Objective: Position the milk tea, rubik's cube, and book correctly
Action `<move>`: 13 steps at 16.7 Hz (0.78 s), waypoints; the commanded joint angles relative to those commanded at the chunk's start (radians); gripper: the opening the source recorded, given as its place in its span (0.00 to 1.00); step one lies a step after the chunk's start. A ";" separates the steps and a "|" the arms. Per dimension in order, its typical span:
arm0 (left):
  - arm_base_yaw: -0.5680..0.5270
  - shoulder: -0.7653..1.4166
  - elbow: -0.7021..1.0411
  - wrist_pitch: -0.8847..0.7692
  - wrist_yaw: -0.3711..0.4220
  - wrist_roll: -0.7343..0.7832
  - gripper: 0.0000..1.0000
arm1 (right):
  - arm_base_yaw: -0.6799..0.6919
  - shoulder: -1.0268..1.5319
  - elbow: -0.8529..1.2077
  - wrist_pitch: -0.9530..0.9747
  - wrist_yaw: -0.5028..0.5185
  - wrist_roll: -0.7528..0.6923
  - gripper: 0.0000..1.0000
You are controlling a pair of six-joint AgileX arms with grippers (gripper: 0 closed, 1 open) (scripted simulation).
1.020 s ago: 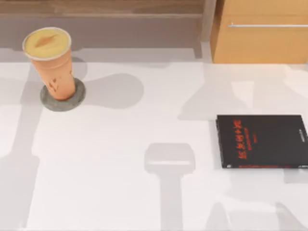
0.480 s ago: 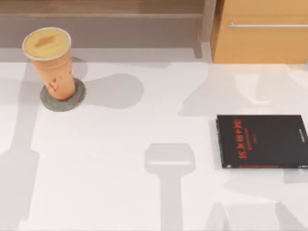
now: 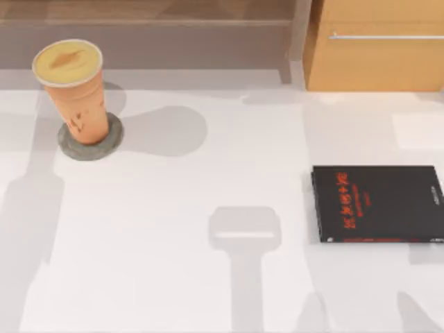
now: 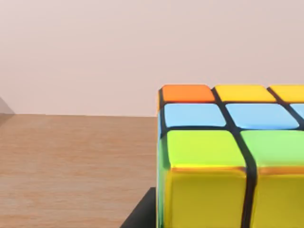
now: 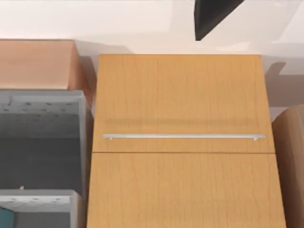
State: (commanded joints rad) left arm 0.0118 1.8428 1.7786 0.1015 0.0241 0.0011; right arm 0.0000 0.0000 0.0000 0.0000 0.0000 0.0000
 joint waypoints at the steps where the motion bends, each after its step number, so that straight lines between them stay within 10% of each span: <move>1: -0.014 0.025 0.030 -0.016 0.001 0.005 0.00 | 0.000 0.000 0.000 0.000 0.000 0.000 1.00; 7: -0.027 0.057 0.060 -0.038 0.001 0.013 0.00 | 0.000 0.000 0.000 0.000 0.000 0.000 1.00; 13: -0.027 0.057 0.060 -0.038 0.001 0.013 0.45 | 0.000 0.000 0.000 0.000 0.000 0.000 1.00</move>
State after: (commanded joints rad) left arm -0.0152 1.8997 1.8386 0.0633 0.0248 0.0138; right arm 0.0000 0.0000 0.0000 0.0000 0.0000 0.0000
